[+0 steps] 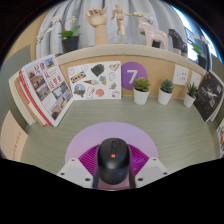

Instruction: Arrange mouse

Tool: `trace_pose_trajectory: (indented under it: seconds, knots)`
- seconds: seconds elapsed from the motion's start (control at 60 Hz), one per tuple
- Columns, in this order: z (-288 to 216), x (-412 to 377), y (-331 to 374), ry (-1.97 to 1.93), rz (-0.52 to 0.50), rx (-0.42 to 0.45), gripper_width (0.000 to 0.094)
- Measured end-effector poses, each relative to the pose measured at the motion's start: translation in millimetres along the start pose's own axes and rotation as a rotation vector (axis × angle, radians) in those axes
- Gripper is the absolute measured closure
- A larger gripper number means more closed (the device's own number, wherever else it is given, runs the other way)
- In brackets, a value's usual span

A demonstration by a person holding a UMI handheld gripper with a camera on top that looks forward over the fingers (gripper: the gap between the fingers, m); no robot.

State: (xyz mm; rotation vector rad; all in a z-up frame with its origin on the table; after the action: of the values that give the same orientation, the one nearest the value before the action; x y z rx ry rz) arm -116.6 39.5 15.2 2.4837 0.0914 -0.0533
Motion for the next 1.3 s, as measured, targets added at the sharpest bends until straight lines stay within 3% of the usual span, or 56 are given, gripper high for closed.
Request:
trace_pose_trajectory:
  seconds: [0.217, 0.3, 0.333, 0.4, 0.817, 1.017, 1.3]
  knots:
    - [0, 0, 1, 0.009, 0.04, 0.013, 0.0376]
    - [0, -3, 5, 0.011, 0.042, -0.025, 0.0116]
    - [-2, -2, 10, 0.033, 0.062, -0.038, 0.0064]
    - [-13, -4, 30, 0.056, 0.085, -0.042, 0.007]
    - [-99, -42, 261, -0.005, 0.14, 0.158, 0.0066]
    - [-86, -51, 333, -0.009, 0.178, 0.186, 0.0072]
    - [-56, -71, 381, 0.01, 0.166, 0.184, 0.007]
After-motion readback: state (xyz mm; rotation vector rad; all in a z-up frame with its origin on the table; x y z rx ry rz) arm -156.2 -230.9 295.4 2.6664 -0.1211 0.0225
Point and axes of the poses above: the point between the fingertips, and its own axes, seen from behind it with the camera up: x to the right, z down, y backward, against the way the camera looks, the point moved 4 cm from there along y, backward, against the way the camera looks, and after that the axes turned 5 degrees about x, right-handed, at the moved point
